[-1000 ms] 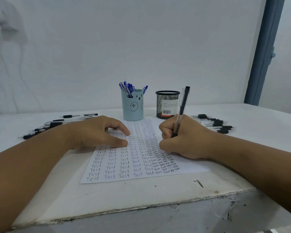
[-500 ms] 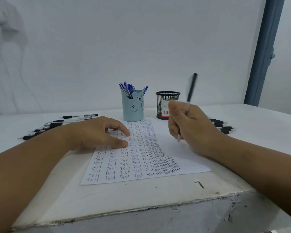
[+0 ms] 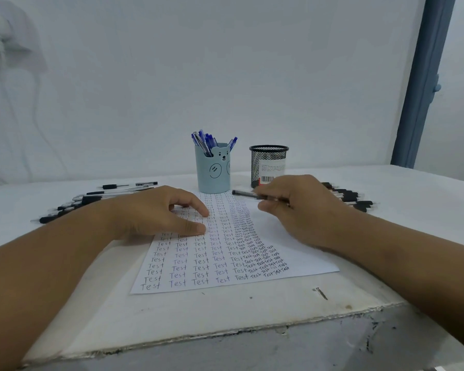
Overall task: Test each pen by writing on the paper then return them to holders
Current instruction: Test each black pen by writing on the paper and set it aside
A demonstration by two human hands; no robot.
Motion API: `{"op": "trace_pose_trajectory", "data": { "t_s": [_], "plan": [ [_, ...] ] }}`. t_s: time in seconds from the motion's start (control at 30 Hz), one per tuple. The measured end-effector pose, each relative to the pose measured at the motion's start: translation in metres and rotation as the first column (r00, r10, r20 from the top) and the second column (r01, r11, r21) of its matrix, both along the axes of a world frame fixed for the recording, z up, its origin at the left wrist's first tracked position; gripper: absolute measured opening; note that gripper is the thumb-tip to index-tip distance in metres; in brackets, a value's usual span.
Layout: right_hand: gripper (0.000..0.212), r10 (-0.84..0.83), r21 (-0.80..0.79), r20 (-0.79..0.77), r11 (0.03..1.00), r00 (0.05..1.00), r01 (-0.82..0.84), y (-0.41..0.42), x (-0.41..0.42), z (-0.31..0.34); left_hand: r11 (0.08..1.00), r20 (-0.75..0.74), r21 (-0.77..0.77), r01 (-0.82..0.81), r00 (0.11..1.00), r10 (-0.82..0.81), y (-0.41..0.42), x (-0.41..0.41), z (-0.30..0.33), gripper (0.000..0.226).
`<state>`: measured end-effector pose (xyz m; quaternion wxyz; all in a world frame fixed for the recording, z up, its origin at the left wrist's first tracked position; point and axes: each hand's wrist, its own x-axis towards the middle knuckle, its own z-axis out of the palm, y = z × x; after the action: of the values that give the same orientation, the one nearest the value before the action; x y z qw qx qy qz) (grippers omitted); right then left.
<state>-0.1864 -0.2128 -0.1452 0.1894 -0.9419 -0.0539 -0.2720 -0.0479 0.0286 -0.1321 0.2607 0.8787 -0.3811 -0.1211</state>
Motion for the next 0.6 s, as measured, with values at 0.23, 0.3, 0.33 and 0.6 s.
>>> {"op": "trace_pose_trajectory", "data": {
  "t_s": [0.23, 0.3, 0.33, 0.6],
  "plan": [
    [0.01, 0.053, 0.039, 0.009, 0.998, 0.999, -0.053, -0.0002, 0.0028, -0.0051, 1.0, -0.002, -0.005, -0.001, 1.0, 0.001, -0.0004, -0.0001, 0.0004, 0.047],
    [0.01, 0.07, 0.023, 0.003, 0.997, 0.998, -0.07, 0.0, 0.0025, -0.0051, 1.0, 0.001, -0.001, -0.005, 1.0, 0.005, -0.0004, -0.0002, 0.0004, 0.048],
    [0.011, 0.075, 0.018, -0.001, 0.997, 0.997, -0.075, -0.0001, 0.0027, -0.0051, 1.0, 0.004, 0.004, -0.007, 1.0, 0.007, -0.0005, -0.0004, 0.0004, 0.049],
    [0.014, 0.085, 0.022, -0.027, 0.996, 0.996, -0.084, 0.0011, 0.0021, -0.0036, 1.0, -0.004, 0.012, 0.001, 1.0, -0.001, -0.0008, -0.0028, 0.0016, 0.048]
  ]
}}
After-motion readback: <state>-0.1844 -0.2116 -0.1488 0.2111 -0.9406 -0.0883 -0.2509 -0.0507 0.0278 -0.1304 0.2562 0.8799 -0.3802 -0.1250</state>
